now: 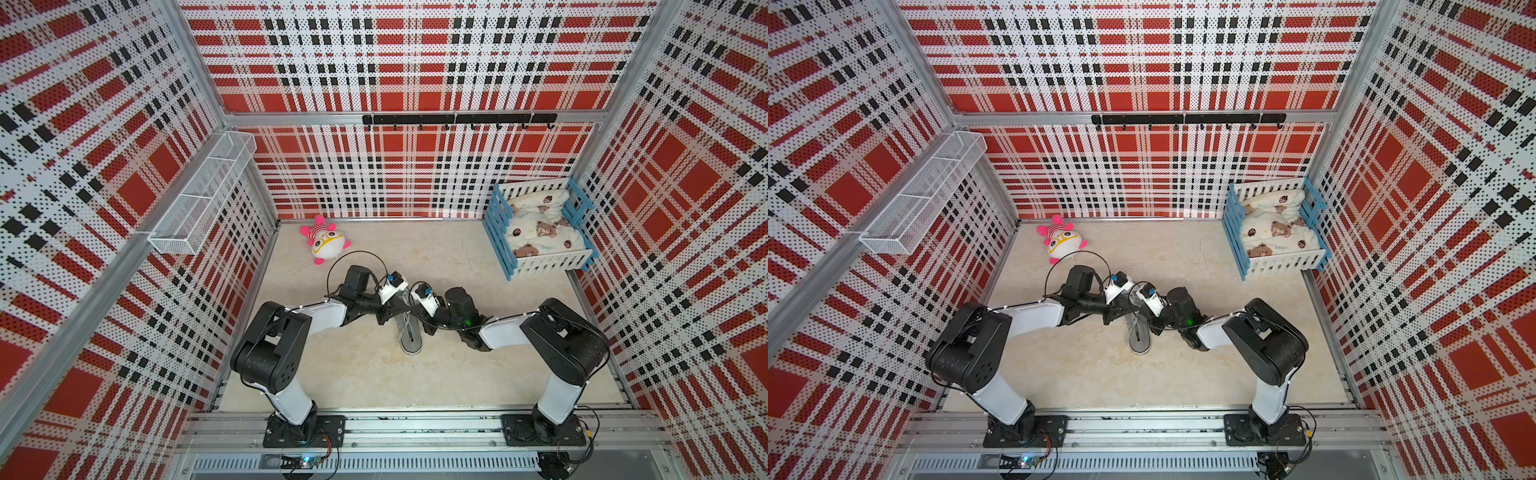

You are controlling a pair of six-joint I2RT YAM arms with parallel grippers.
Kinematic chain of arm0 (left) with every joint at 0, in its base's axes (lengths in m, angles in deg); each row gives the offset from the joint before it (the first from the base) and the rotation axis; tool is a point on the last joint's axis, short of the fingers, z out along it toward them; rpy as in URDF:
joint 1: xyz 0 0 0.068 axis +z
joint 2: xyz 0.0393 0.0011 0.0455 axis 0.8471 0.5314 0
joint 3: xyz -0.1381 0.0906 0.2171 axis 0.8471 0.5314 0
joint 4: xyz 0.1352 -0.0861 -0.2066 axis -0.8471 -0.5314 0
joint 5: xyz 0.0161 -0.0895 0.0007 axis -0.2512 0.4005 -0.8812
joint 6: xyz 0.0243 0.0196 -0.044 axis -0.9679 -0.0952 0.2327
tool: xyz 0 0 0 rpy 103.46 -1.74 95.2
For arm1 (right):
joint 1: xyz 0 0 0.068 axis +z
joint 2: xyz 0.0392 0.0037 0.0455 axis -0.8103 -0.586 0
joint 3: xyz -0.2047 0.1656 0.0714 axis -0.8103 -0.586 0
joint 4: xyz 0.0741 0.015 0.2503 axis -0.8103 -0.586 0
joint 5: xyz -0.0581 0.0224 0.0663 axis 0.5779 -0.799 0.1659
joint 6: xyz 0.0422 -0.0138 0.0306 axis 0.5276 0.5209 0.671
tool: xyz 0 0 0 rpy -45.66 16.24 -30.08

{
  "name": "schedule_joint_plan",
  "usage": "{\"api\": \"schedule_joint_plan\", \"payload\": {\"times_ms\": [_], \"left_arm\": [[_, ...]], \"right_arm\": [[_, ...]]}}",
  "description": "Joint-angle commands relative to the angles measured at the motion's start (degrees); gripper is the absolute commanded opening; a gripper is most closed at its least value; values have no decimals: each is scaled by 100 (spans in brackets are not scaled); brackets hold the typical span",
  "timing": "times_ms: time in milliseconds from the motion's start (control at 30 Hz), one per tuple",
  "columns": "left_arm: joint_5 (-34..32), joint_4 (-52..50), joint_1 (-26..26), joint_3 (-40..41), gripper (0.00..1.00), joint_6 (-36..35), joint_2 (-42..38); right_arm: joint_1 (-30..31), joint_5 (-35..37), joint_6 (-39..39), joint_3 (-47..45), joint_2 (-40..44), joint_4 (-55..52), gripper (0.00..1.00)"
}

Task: Tie the shoes
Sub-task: Cross the shoelace with the shoelace.

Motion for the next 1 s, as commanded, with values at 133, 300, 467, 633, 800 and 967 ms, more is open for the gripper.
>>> {"api": "schedule_joint_plan", "payload": {"times_ms": [133,300,467,633,800,967], "left_arm": [[111,246,-48,-6,0,167,-29],[-13,257,-48,38,0,184,-81],[-91,290,-39,45,0,205,-75],[-101,295,-27,45,0,211,-79],[-104,319,-20,39,0,208,-91],[-105,336,-8,39,0,215,-91]], "right_arm": [[582,2350,949,-1,138,501,0],[903,3725,1289,121,151,254,0],[1088,4129,1447,184,145,120,0],[1075,3473,1344,84,210,212,10],[861,2356,1252,-229,433,431,24],[602,1453,1195,-452,696,303,41]]}}
